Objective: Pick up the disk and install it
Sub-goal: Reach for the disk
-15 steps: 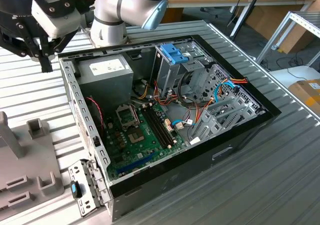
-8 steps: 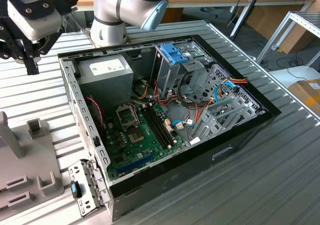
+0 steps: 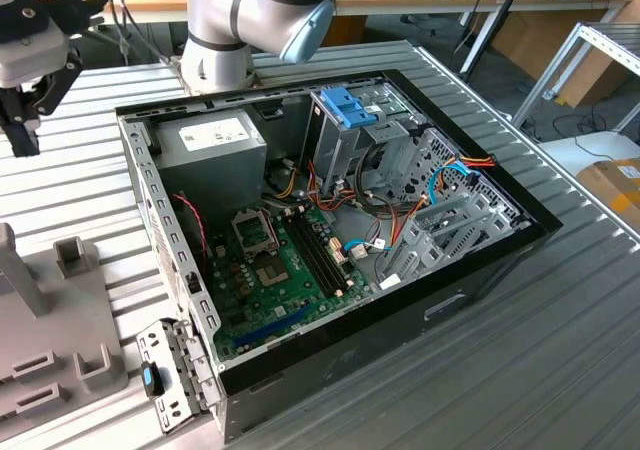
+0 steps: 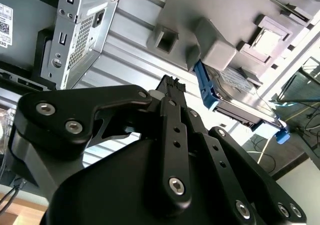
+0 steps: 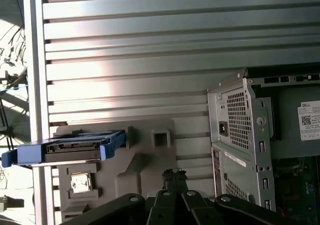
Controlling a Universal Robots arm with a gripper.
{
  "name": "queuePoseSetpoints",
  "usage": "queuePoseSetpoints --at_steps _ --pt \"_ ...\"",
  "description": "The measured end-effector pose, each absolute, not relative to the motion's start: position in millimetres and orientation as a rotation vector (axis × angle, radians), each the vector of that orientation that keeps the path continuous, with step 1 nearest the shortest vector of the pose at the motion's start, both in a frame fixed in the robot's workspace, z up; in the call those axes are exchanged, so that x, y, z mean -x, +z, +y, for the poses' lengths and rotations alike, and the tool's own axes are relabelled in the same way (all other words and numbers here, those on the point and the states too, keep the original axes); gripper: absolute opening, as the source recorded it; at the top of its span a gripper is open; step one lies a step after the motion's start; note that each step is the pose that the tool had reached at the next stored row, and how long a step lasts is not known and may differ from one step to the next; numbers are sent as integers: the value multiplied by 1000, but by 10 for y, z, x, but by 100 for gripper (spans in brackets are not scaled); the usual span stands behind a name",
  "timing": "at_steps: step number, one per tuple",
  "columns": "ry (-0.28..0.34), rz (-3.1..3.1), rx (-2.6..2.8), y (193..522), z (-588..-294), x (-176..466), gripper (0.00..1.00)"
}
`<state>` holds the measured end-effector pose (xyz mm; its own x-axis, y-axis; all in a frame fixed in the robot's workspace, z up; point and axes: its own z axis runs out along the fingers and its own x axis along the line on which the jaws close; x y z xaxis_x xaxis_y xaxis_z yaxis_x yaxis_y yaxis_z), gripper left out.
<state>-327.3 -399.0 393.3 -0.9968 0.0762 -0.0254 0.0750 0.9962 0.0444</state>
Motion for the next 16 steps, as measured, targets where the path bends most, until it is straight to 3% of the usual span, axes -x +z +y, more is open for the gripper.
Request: queuePoseSetpoints --at_steps 16 --pt "68 3111 -118 3933 -3989 3653 11"
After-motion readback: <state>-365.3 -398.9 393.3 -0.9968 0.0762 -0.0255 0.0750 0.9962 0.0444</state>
